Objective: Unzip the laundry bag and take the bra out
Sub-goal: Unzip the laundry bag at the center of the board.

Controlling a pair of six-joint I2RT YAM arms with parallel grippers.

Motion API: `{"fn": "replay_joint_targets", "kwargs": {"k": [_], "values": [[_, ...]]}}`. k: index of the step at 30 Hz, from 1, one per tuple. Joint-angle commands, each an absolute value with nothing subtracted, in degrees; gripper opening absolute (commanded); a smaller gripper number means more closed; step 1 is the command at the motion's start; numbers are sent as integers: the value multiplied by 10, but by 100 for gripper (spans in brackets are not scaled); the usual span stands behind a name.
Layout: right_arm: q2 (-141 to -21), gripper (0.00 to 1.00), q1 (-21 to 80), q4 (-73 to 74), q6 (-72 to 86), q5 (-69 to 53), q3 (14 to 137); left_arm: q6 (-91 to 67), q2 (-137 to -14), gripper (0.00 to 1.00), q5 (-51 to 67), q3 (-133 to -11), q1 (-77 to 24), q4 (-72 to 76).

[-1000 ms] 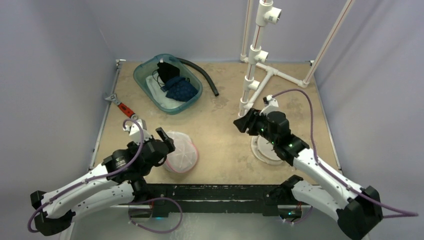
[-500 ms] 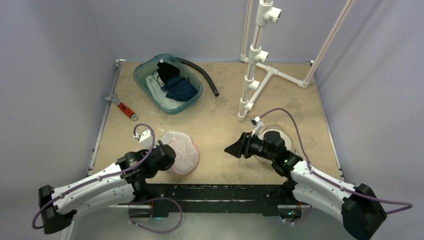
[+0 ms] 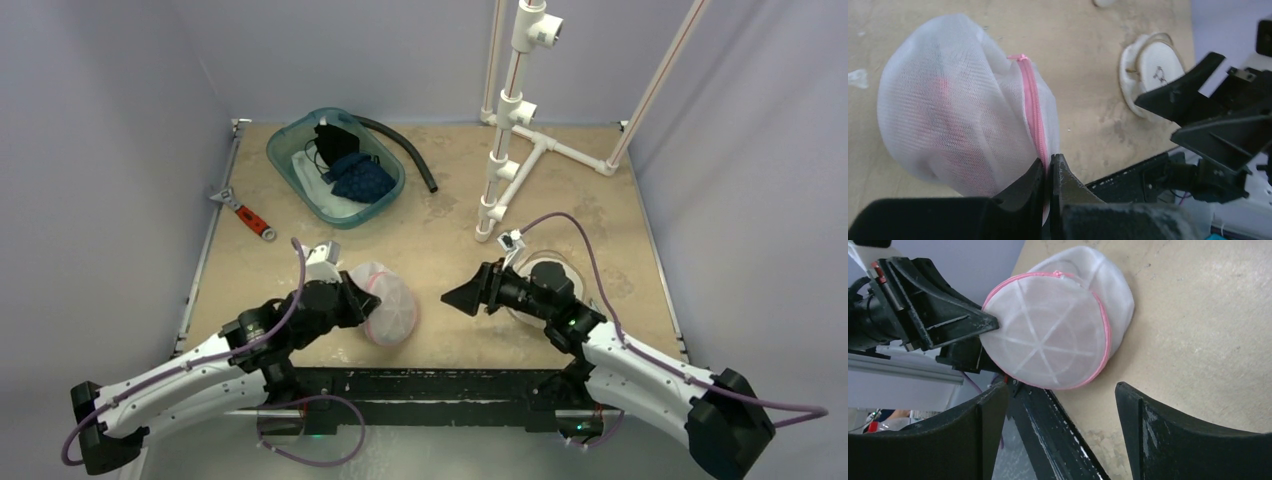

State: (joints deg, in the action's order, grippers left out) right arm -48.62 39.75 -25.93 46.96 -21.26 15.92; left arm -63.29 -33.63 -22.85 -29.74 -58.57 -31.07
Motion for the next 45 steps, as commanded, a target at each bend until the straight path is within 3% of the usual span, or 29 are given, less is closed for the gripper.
{"fn": "replay_joint_targets", "kwargs": {"k": [1, 6, 12, 21, 29, 32, 36, 38, 39, 45], "values": [[-462, 82, 400, -221, 429, -209, 214, -477, -343, 0, -117, -355, -587, -192], [-446, 84, 400, -175, 416, -223, 237, -384, -365, 0, 2, -398, -587, -143], [-425, 85, 398, -231, 468, -287, 196, -307, -384, 0, 118, -440, -587, -99], [-358, 80, 388, -234, 482, -325, 157, -277, -418, 0, 142, -462, -586, -85], [-310, 30, 387, -289, 518, -337, 145, -273, -436, 0, 86, -471, -586, -109], [-315, 0, 387, -270, 513, -333, 168, -281, -440, 1, 7, -470, -586, -137], [-317, 0, 386, -251, 516, -307, 191, -312, -437, 63, -83, -450, -586, -162], [-314, 0, 387, -243, 523, -280, 199, -340, -422, 85, -123, -429, -586, -171], [-313, 0, 387, -237, 529, -262, 204, -355, -410, 89, -138, -417, -586, -171], [-302, 0, 386, -228, 566, -155, 205, -477, -306, 92, -201, -321, -587, -179]]}}
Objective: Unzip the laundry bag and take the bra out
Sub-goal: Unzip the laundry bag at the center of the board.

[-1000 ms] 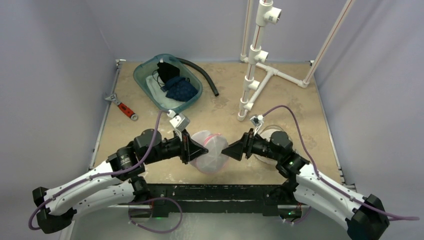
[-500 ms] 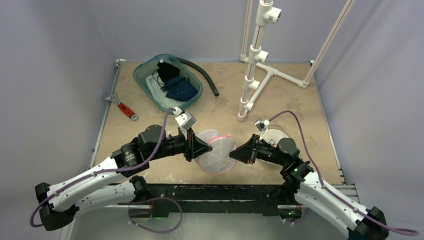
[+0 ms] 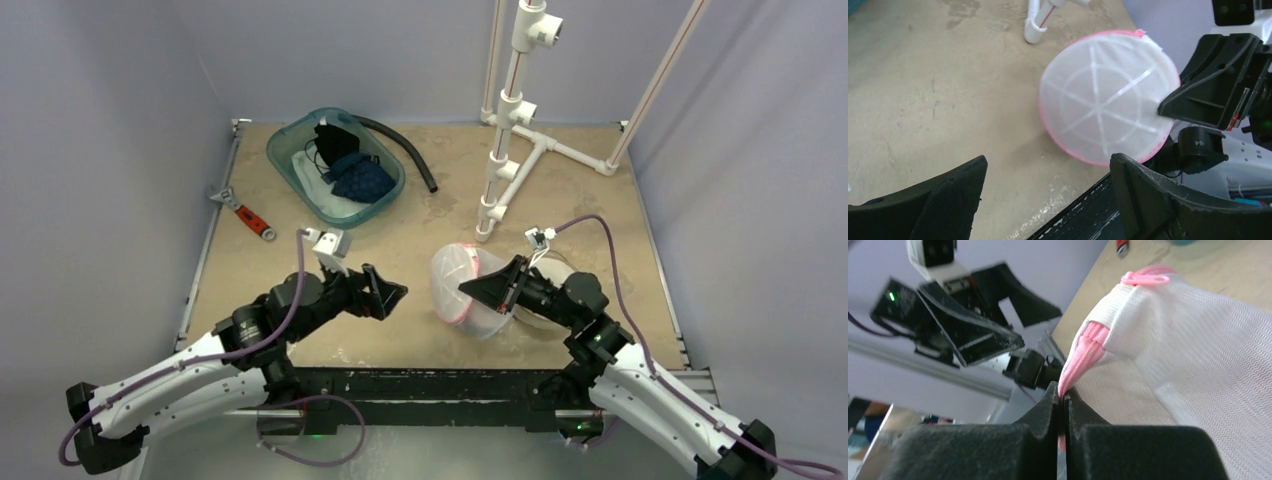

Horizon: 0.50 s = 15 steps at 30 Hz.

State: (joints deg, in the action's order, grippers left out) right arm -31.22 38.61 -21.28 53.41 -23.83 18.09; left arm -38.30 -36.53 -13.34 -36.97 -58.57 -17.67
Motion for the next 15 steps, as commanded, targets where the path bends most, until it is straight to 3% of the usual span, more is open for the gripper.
{"fn": "replay_joint_targets", "kwargs": {"k": [1, 5, 8, 13, 15], "values": [[-303, 0, 387, -222, 569, -136, 206, -492, -280, 92, -206, -309, -587, -179], [-326, 0, 388, -236, 549, -159, 200, -506, -215, 91, -237, -294, -586, -194], [-369, 0, 387, -209, 467, -245, 228, -474, -199, 90, -264, -316, -586, -215], [-427, 0, 388, -126, 328, -378, 316, -341, -237, 89, -265, -397, -586, -218], [-431, 0, 388, -99, 304, -416, 337, -273, -270, 91, -215, -438, -587, -209]]}}
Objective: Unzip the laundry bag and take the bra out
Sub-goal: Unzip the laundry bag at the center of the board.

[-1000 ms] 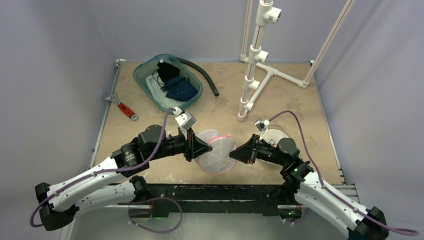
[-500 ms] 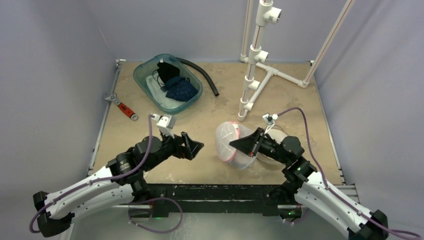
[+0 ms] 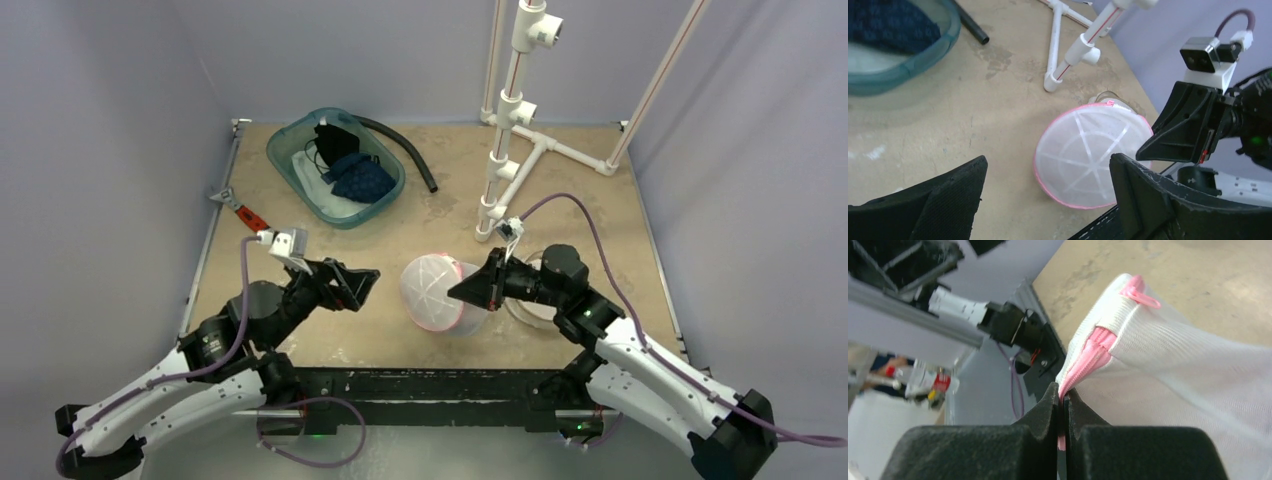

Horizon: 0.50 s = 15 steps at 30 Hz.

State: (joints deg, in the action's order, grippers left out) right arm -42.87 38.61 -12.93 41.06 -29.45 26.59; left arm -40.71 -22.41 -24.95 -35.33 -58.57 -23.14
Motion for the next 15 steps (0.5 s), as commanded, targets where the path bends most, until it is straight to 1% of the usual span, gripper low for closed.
{"fn": "replay_joint_targets", "kwargs": {"k": [1, 4, 8, 12, 15], "values": [[-428, 0, 388, -89, 294, -429, 345, -238, -291, 91, -178, -458, -586, -207], [-422, 0, 388, -45, 254, -451, 367, -156, -360, 92, -64, -528, -587, -227], [-421, 0, 389, -15, 229, -477, 383, -99, -423, 94, 58, -576, -586, -260], [-420, 0, 392, -14, 223, -511, 388, -64, -459, 96, 139, -603, -587, -283], [-423, 0, 393, -13, 219, -531, 396, -43, -491, 94, 175, -616, -586, -302]]}}
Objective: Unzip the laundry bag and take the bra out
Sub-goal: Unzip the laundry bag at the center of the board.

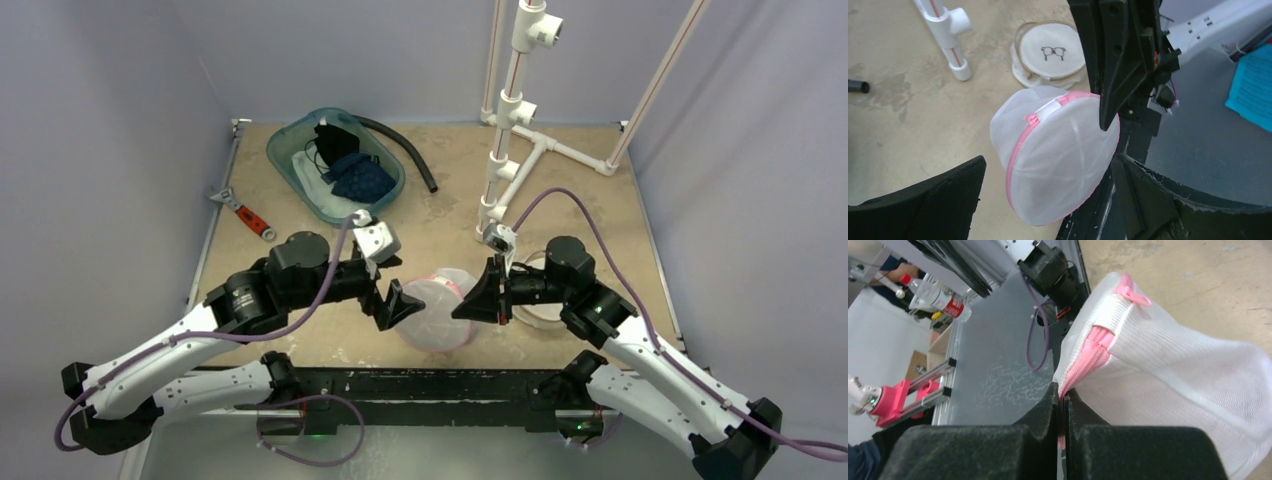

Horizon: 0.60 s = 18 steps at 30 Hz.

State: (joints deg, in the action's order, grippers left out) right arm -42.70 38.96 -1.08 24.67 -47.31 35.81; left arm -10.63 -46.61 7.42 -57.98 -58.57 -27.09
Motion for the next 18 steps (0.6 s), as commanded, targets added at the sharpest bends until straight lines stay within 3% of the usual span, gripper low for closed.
{"fn": "replay_joint_targets", "kwargs": {"k": [1, 7, 18], "values": [[-424, 0, 394, -11, 217, -535, 398, -34, -503, 93, 185, -621, -586, -309], [-421, 0, 395, -24, 220, -549, 392, 16, -573, 92, 216, -659, -586, -335], [-395, 0, 398, -28, 226, -563, 386, 93, -688, 80, 300, -728, -560, -382]]}}
